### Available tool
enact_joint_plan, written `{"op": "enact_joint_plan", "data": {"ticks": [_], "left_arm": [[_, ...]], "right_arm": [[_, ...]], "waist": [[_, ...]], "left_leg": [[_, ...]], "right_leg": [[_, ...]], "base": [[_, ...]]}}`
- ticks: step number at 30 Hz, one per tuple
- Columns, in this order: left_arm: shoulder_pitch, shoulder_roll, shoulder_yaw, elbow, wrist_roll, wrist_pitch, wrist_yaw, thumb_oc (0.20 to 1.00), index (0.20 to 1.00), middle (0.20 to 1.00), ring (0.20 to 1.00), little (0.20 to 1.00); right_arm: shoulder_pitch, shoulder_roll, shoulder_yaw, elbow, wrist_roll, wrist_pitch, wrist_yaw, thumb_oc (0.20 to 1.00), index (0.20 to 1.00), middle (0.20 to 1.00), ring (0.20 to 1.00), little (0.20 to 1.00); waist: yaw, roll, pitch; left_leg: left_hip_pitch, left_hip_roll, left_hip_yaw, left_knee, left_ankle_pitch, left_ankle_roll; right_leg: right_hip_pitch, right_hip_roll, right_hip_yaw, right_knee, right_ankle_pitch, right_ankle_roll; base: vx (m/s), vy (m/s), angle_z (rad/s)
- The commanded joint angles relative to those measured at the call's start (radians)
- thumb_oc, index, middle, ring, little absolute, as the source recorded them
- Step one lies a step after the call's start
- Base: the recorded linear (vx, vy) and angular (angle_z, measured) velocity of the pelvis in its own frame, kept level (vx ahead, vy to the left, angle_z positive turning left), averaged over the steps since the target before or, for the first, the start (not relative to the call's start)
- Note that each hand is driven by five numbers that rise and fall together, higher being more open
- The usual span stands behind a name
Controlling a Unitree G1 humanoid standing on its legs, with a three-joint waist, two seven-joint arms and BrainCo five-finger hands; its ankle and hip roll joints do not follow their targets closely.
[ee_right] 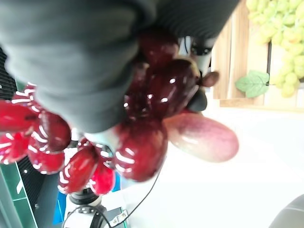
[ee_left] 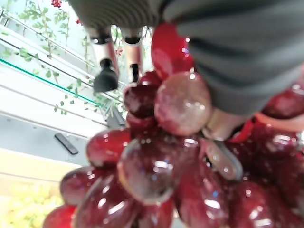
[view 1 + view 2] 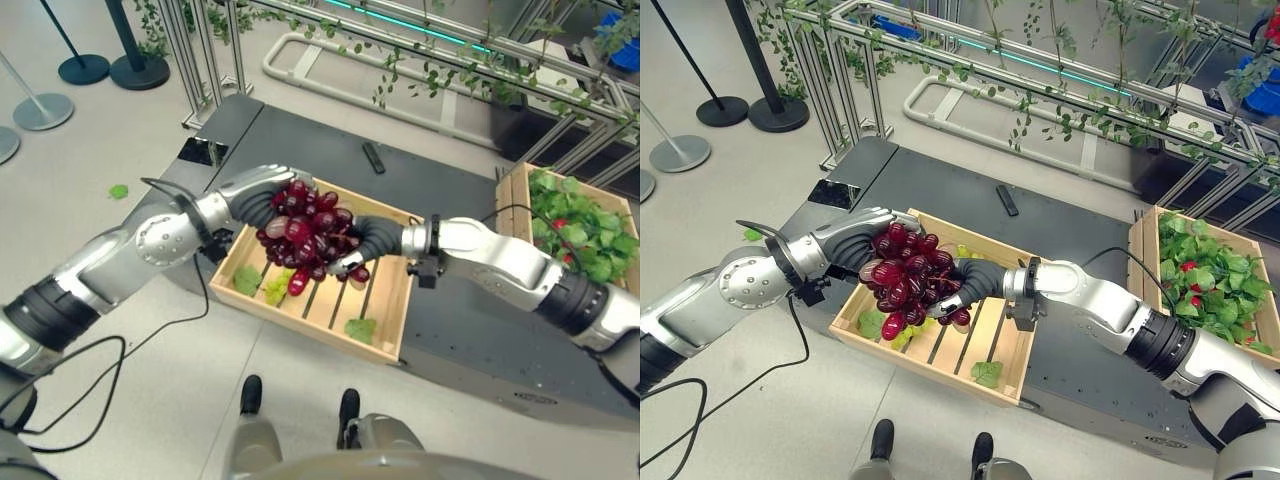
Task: Pick up the fruits from the basket on one side to the basket on the other side
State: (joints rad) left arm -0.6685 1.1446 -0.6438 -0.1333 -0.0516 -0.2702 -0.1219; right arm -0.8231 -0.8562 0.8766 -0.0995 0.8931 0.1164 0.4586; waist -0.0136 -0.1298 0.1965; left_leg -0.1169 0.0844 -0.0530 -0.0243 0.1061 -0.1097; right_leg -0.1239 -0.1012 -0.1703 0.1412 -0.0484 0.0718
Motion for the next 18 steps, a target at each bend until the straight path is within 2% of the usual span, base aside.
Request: {"op": "enact_joint_plan", "data": {"ticks": [1,2,3,4,6,9,10,11,12,13,15,16,17,18], "left_arm": [[0.06,-0.068,0.08,-0.026,0.013,-0.05,0.026,0.2,0.2,0.2,0.2,0.2],[0.062,-0.067,0.082,-0.027,0.013,-0.049,0.026,0.2,0.2,0.2,0.2,0.2],[0.104,-0.08,0.122,-0.022,-0.011,-0.048,0.03,0.2,0.2,0.2,0.2,0.2],[0.108,-0.079,0.127,-0.025,-0.011,-0.047,0.029,0.2,0.2,0.2,0.2,0.2],[0.182,-0.105,0.203,-0.023,-0.059,-0.047,0.041,0.2,0.2,0.2,0.2,0.2],[0.245,-0.141,0.261,-0.02,-0.114,-0.045,0.044,0.2,0.2,0.2,0.2,0.2],[0.309,-0.18,0.323,-0.013,-0.167,-0.044,0.049,0.2,0.2,0.2,0.2,0.2],[0.312,-0.18,0.326,-0.016,-0.167,-0.043,0.048,0.2,0.2,0.2,0.2,0.2],[0.374,-0.233,0.387,-0.002,-0.224,-0.039,0.054,0.2,0.2,0.2,0.2,0.2],[0.377,-0.232,0.388,-0.004,-0.224,-0.038,0.053,0.2,0.2,0.2,0.2,0.2],[0.44,-0.298,0.449,0.01,-0.276,-0.038,0.071,0.2,0.2,0.2,0.2,0.2],[0.441,-0.298,0.449,0.009,-0.276,-0.038,0.071,0.2,0.2,0.2,0.2,0.2],[0.522,-0.371,0.522,0.014,-0.328,-0.037,0.072,0.2,0.2,0.2,0.2,0.2],[0.524,-0.37,0.523,0.012,-0.328,-0.036,0.072,0.2,0.2,0.2,0.2,0.2]], "right_arm": [[-0.107,0.072,-0.037,-0.073,-0.002,-0.128,-0.009,0.2,0.2,0.2,0.2,0.2],[-0.107,0.072,-0.036,-0.073,-0.002,-0.127,-0.01,0.2,0.2,0.2,0.2,0.2],[-0.109,0.038,-0.052,-0.095,-0.038,-0.139,-0.012,0.454,0.454,0.454,0.454,0.454],[-0.11,0.038,-0.05,-0.096,-0.039,-0.139,-0.012,1.0,1.0,1.0,1.0,1.0],[-0.097,-0.015,-0.091,-0.109,-0.096,-0.162,-0.027,1.0,1.0,1.0,1.0,1.0],[-0.064,-0.041,-0.129,-0.112,-0.109,-0.172,-0.039,1.0,1.0,1.0,1.0,1.0],[-0.032,-0.062,-0.173,-0.116,-0.134,-0.183,-0.05,1.0,1.0,1.0,1.0,1.0],[-0.032,-0.062,-0.173,-0.117,-0.134,-0.182,-0.05,1.0,1.0,1.0,1.0,1.0],[0.013,-0.086,-0.221,-0.127,-0.142,-0.19,-0.052,1.0,1.0,1.0,1.0,1.0],[0.015,-0.086,-0.222,-0.129,-0.142,-0.19,-0.052,1.0,1.0,1.0,1.0,1.0],[0.08,-0.1,-0.285,-0.129,-0.151,-0.192,-0.058,1.0,1.0,1.0,1.0,1.0],[0.081,-0.1,-0.285,-0.129,-0.151,-0.192,-0.058,1.0,1.0,1.0,1.0,1.0],[0.161,-0.128,-0.366,-0.136,-0.171,-0.197,-0.06,1.0,1.0,1.0,1.0,1.0],[0.164,-0.128,-0.368,-0.138,-0.171,-0.197,-0.06,1.0,1.0,1.0,1.0,1.0]], "waist": [[-0.015,-0.048,-0.017],[-0.016,-0.048,-0.017],[-0.015,-0.05,-0.016],[-0.016,-0.049,-0.016],[-0.013,-0.052,-0.015],[-0.014,-0.052,-0.017],[-0.012,-0.051,-0.018],[-0.013,-0.051,-0.019],[-0.013,-0.05,-0.02],[-0.014,-0.05,-0.021],[-0.013,-0.049,-0.022],[-0.013,-0.049,-0.023],[-0.014,-0.045,-0.025],[-0.013,-0.046,-0.025]], "left_leg": [[0.044,-0.041,0.014,0.073,-0.15,0.044],[0.044,-0.041,0.014,0.073,-0.15,0.044],[0.044,-0.041,0.014,0.072,-0.149,0.044],[0.044,-0.041,0.014,0.072,-0.149,0.044],[0.043,-0.043,0.014,0.073,-0.15,0.044],[0.043,-0.044,0.013,0.074,-0.15,0.045],[0.044,-0.044,0.013,0.072,-0.15,0.046],[0.044,-0.044,0.013,0.072,-0.15,0.046],[0.046,-0.045,0.015,0.071,-0.151,0.046],[0.046,-0.044,0.015,0.071,-0.151,0.046],[0.046,-0.045,0.014,0.072,-0.152,0.047],[0.046,-0.045,0.014,0.073,-0.152,0.047],[0.048,-0.046,0.016,0.072,-0.154,0.049],[0.048,-0.045,0.016,0.072,-0.154,0.049]], "right_leg": [[-0.002,-0.027,0.019,-0.052,0.063,0.089],[-0.002,-0.027,0.019,-0.052,0.063,0.089],[-0.003,-0.028,0.019,-0.052,0.063,0.089],[-0.003,-0.028,0.019,-0.052,0.063,0.089],[-0.003,-0.029,0.019,-0.053,0.065,0.09],[-0.002,-0.029,0.017,-0.054,0.065,0.09],[-0.002,-0.03,0.018,-0.055,0.066,0.09],[-0.001,-0.03,0.018,-0.055,0.066,0.09],[-0.001,-0.03,0.018,-0.058,0.066,0.09],[0.0,-0.03,0.018,-0.058,0.066,0.09],[0.001,-0.031,0.018,-0.059,0.066,0.09],[0.001,-0.031,0.018,-0.059,0.066,0.09],[0.002,-0.031,0.019,-0.061,0.065,0.089],[0.002,-0.031,0.019,-0.061,0.065,0.089]], "base": [[0.0,0.0,0.0],[0.0,0.0,0.0],[0.0,0.0,0.0],[0.0,0.0,0.0],[0.0,0.0,0.0],[0.0,0.0,0.0],[0.0,0.0,0.0],[0.0,0.0,0.0],[0.0,0.0,0.0],[0.0,0.0,0.0],[0.0,0.0,0.0],[0.0,0.0,0.0],[0.0,0.0,0.0],[0.04,0.011,-0.04]]}}
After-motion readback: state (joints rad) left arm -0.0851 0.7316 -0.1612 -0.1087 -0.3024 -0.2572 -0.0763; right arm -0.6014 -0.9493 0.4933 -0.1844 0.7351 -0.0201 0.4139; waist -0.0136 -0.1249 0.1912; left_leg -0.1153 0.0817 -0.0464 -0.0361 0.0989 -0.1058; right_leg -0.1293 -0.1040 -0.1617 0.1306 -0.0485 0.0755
